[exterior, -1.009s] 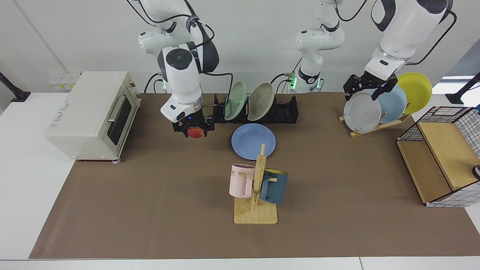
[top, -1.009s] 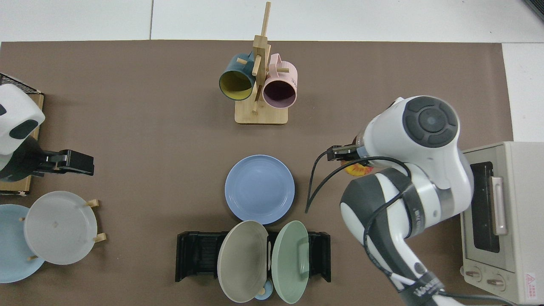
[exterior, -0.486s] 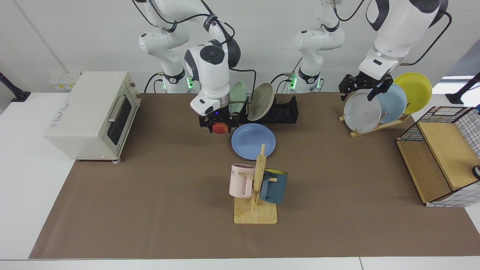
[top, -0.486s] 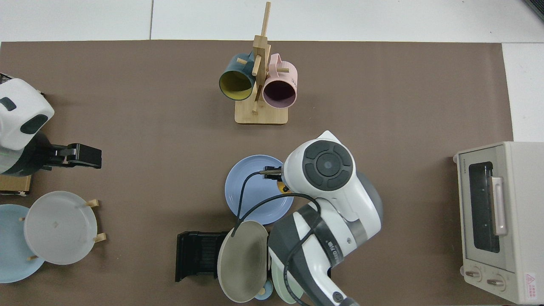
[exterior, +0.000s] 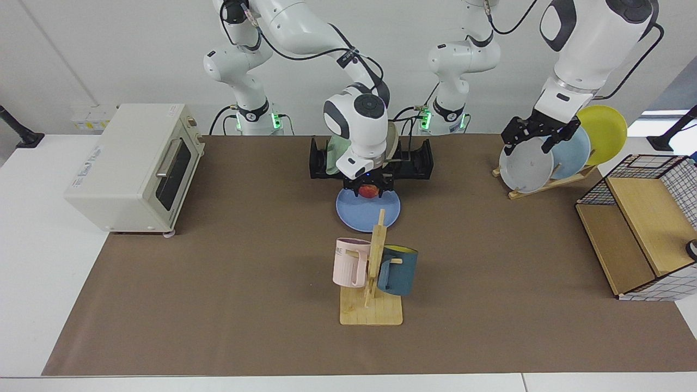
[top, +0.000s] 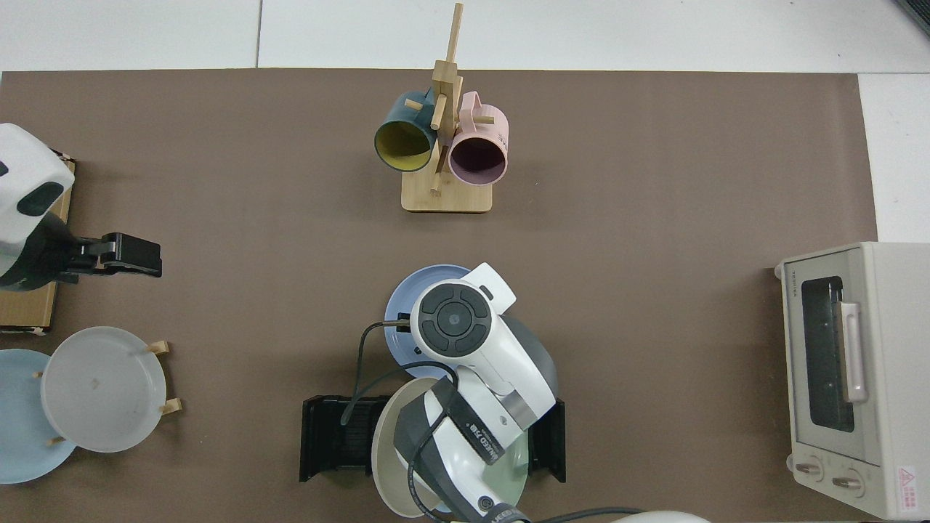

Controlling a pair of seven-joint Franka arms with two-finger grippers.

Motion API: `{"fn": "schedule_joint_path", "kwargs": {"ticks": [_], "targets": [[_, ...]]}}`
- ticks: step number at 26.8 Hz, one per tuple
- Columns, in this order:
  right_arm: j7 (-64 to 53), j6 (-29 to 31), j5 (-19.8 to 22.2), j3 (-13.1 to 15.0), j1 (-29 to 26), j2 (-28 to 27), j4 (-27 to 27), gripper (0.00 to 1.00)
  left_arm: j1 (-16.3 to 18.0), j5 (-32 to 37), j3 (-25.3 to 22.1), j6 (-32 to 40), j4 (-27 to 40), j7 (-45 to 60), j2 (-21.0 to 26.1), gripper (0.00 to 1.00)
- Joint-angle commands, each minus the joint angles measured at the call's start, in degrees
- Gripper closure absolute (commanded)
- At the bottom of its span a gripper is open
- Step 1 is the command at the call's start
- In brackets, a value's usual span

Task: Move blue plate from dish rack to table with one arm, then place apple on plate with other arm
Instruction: 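Lower the red apple onto the blue plate with the right gripper, then open the right gripper and withdraw it away from the plate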

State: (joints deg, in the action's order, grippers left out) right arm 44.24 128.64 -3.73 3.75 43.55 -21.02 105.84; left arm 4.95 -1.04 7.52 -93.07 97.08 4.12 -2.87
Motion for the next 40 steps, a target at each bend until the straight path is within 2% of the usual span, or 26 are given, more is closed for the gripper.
{"fn": "schedule_joint_path", "kwargs": {"ticks": [1,3,4,5,6,7,18,25,27,30,33,37,40], "targets": [[0.85,2.40,-0.40,0.03,-0.31,-1.65,0.59,1.00,-0.91,0.60,-0.57,-0.53,-1.11,0.63,0.59,0.00],[0.94,2.66,-0.66,0.03,-0.40,-1.74,0.68,0.97,-0.91,0.60,-0.57,-0.27,-1.11,0.72,0.41,0.00],[0.94,2.92,-0.84,0.03,-0.40,-1.74,0.68,0.76,-0.91,0.60,-0.57,0.08,-1.02,0.72,0.24,0.00],[0.85,3.10,-0.84,0.03,-0.57,-1.92,0.68,0.51,-0.91,0.69,-0.49,0.35,-0.93,0.72,0.15,0.00],[0.67,3.19,-0.75,0.03,-0.66,-2.00,0.68,0.21,-0.91,0.69,-0.49,0.52,-0.84,0.72,0.15,0.00],[0.41,3.19,-0.66,0.03,-0.66,-2.01,0.68,0.00,-0.74,0.69,-0.49,0.78,-0.84,0.72,0.06,0.00],[0.32,0.38,0.04,0.47,-0.66,0.89,-0.63,0.00,-0.47,0.07,0.04,0.00,-0.84,-0.08,0.06,0.00],[-1.52,-3.83,0.83,1.61,-2.41,5.72,-3.01,0.00,-0.82,0.07,0.04,-0.62,-0.84,0.01,0.15,0.00],[-5.11,-5.59,2.40,1.88,-3.73,7.92,-3.10,0.00,-0.82,-0.02,0.13,-0.62,-0.84,0.01,0.06,0.00],[-13.62,-7.70,5.22,1.88,-7.50,10.38,-3.10,0.00,-0.91,-0.02,0.22,-0.62,-0.84,-0.08,0.15,0.00],[-21.80,-8.67,5.31,1.88,-12.25,12.93,-3.10,0.00,-1.00,-0.02,0.22,-0.62,-0.84,-0.08,0.15,0.00],[-29.71,-9.81,4.87,1.44,-22.17,16.10,-3.01,0.00,-1.00,-0.02,0.22,-0.62,-0.84,0.10,0.15,0.00],[-41.83,-11.40,4.61,1.61,-26.40,17.76,-2.83,0.00,-1.00,-0.02,0.22,-0.62,-0.84,0.10,0.15,0.00]]}}
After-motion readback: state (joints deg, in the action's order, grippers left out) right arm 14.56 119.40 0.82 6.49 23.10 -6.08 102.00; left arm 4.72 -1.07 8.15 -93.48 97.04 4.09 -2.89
